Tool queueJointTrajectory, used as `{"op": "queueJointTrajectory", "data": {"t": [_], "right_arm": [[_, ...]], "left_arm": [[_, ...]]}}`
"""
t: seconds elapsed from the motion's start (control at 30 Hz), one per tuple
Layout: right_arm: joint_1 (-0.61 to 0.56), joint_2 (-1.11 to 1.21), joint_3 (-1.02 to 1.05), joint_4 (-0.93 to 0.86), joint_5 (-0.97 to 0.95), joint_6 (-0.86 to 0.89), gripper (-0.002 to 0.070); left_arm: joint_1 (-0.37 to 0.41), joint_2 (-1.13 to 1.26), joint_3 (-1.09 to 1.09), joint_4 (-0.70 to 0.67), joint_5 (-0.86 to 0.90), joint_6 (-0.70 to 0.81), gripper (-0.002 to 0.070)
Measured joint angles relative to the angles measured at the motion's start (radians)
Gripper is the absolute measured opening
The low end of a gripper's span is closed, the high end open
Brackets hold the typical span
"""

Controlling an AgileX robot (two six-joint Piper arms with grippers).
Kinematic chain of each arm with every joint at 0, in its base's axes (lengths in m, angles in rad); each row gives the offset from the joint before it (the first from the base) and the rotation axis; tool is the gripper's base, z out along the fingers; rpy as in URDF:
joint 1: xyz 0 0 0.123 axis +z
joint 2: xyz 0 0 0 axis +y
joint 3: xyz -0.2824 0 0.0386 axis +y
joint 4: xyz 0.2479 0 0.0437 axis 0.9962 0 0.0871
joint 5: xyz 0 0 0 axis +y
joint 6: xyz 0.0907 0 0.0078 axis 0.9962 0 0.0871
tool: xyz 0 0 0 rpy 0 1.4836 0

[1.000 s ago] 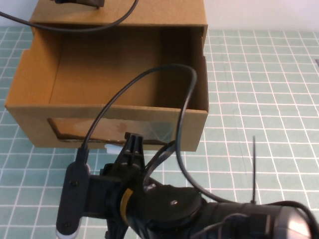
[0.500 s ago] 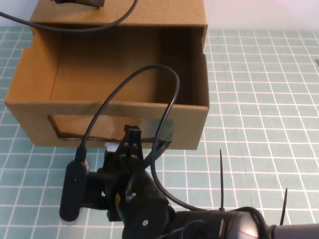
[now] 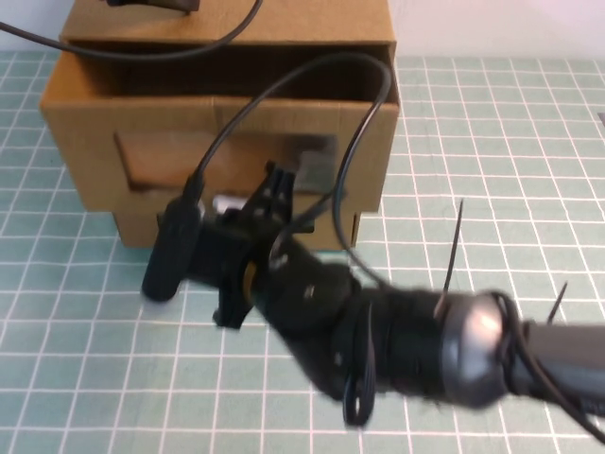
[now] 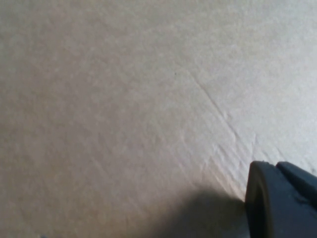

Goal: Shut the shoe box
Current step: Close the shoe box with your right arm

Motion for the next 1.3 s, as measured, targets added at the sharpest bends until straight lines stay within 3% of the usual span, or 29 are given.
{"op": "queueJointTrajectory", "data": {"t": [0.3,0.83,1.1,1.3], "right_arm": [[-0.126,0.089,-0.104,-0.021,-0.068,0.002,-0.0014],[-0.176,0.153,-0.206,-0.027,-0.156,0.002,-0.0014],[-0.174,0.026,-0.211,0.124,-0.383,0.004,-0.0014],[-0.163,-0.056,-0.214,0.188,-0.331,-0.03,-0.0014]], "left_arm": [[0.0,0.0,0.0,-0.002,0.0,-0.002,-0.0005],[0.0,0.0,0.0,-0.004,-0.012,-0.002,-0.0005],[0.0,0.002,-0.041,0.016,0.021,0.004,-0.0005],[0.0,-0.028,-0.048,0.028,0.03,0.02,-0.0005]]}}
